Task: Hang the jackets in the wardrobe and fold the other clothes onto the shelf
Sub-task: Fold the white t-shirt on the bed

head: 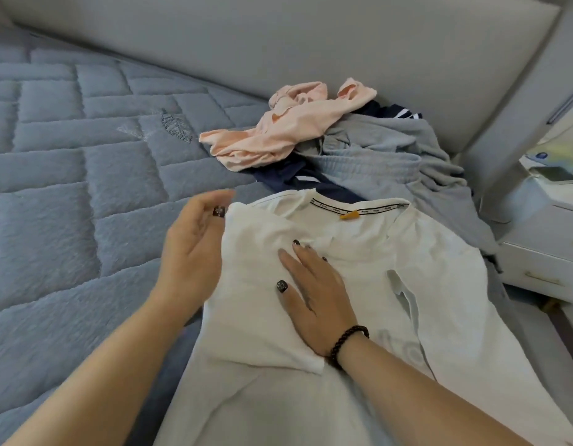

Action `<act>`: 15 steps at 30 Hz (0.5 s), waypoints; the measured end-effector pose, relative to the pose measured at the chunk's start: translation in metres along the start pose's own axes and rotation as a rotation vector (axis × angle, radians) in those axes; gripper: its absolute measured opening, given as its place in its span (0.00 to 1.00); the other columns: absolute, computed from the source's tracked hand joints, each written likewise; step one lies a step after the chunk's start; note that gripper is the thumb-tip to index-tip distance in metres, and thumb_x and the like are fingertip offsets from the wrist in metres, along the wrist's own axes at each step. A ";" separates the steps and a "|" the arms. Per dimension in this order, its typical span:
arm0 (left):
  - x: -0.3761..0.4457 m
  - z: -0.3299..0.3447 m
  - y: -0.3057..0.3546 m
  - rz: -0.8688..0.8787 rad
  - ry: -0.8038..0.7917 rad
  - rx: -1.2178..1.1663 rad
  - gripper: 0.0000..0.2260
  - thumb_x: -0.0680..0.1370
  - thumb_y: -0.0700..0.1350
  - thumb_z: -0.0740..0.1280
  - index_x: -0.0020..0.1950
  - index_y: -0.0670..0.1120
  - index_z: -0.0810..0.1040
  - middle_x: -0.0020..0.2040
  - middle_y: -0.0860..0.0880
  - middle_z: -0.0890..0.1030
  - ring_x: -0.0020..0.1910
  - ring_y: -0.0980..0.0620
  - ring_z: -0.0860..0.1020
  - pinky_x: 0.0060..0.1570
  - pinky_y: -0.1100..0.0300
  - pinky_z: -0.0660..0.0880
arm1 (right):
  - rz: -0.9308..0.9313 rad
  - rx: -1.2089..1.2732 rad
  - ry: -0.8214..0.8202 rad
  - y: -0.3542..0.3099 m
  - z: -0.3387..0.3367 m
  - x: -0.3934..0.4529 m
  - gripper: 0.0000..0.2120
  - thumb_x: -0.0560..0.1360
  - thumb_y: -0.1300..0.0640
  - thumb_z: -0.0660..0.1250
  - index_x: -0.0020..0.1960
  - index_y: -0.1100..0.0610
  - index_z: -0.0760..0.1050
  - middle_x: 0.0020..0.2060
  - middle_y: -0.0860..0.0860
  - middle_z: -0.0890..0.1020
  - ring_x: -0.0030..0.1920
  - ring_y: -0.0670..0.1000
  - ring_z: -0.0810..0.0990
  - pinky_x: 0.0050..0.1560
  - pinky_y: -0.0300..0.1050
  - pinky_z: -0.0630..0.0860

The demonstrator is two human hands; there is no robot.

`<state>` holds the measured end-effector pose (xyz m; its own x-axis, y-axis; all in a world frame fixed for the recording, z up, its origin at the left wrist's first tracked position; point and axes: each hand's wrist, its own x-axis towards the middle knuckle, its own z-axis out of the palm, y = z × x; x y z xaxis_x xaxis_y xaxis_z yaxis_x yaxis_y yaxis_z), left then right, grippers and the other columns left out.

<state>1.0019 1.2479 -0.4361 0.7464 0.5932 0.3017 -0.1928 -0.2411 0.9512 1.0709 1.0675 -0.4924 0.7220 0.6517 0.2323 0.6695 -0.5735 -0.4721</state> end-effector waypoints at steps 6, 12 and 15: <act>0.044 0.074 -0.045 0.133 -0.166 0.599 0.18 0.80 0.40 0.58 0.70 0.47 0.71 0.65 0.49 0.77 0.63 0.49 0.75 0.62 0.57 0.69 | 0.027 0.327 0.211 0.007 -0.001 0.002 0.19 0.80 0.57 0.57 0.70 0.55 0.71 0.67 0.46 0.73 0.70 0.41 0.65 0.71 0.44 0.62; 0.049 0.077 -0.056 0.266 -0.211 0.813 0.21 0.79 0.44 0.62 0.73 0.46 0.68 0.61 0.43 0.80 0.59 0.43 0.77 0.59 0.49 0.71 | 0.225 0.740 0.477 0.003 -0.034 0.010 0.19 0.75 0.61 0.59 0.59 0.44 0.76 0.56 0.36 0.78 0.60 0.37 0.75 0.57 0.28 0.69; 0.048 0.080 -0.059 0.245 -0.225 0.792 0.24 0.79 0.46 0.64 0.74 0.47 0.65 0.62 0.45 0.77 0.61 0.45 0.74 0.61 0.52 0.68 | 0.247 0.586 0.745 0.040 -0.090 0.032 0.21 0.71 0.66 0.58 0.53 0.44 0.76 0.52 0.39 0.79 0.57 0.38 0.76 0.56 0.31 0.72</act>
<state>1.1001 1.2296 -0.4833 0.8666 0.3080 0.3925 0.0739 -0.8573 0.5095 1.1370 1.0208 -0.4274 0.8904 -0.0496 0.4525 0.4372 -0.1831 -0.8805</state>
